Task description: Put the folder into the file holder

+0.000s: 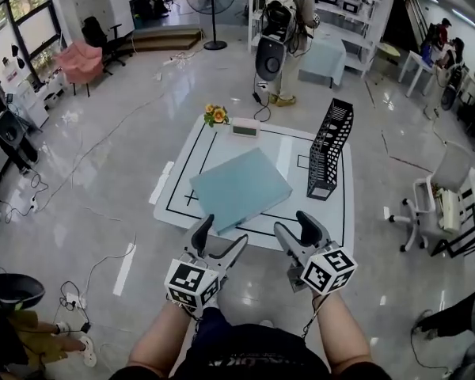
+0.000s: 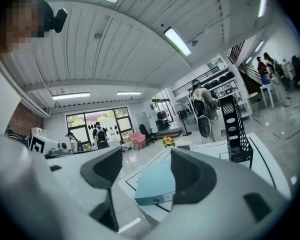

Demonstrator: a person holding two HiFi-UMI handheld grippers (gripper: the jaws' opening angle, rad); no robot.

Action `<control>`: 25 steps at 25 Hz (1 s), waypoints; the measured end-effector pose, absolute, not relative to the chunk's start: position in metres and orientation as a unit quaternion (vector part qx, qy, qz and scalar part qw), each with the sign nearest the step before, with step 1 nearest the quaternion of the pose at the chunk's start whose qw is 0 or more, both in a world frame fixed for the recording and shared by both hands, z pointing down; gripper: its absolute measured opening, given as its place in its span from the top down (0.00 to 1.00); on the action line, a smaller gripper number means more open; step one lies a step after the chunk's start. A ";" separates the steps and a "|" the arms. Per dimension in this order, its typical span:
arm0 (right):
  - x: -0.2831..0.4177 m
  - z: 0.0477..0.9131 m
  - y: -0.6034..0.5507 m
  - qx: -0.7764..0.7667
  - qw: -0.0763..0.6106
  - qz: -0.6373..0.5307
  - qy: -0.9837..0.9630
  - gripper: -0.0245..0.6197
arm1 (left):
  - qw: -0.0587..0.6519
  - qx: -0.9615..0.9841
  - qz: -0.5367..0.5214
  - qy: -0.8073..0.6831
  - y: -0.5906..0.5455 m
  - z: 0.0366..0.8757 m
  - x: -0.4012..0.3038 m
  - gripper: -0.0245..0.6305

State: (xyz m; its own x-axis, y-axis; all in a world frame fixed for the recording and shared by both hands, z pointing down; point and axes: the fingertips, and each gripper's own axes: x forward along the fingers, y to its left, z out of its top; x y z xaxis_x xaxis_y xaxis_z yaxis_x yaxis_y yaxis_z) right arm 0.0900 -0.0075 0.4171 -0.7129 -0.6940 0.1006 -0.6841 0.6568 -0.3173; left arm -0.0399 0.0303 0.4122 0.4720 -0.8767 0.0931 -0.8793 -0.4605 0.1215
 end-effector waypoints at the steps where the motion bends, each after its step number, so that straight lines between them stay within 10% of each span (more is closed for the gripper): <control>1: 0.083 0.417 -0.015 -0.385 0.012 -0.169 0.907 0.52 | 0.078 0.857 0.008 -0.509 0.021 0.412 -0.048 0.41; 25: 0.001 0.436 -0.096 -0.522 0.013 -0.202 0.829 0.52 | 0.096 0.917 0.028 -0.386 -0.110 0.421 -0.150 0.41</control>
State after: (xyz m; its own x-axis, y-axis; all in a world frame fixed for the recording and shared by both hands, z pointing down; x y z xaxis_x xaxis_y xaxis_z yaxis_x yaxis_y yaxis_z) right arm 0.0009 -0.0963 0.4362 -0.4546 -0.8702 0.1900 -0.8601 0.3734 -0.3476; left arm -0.1501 -0.1101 0.4213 0.6999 -0.7032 0.1251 -0.7139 -0.6829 0.1549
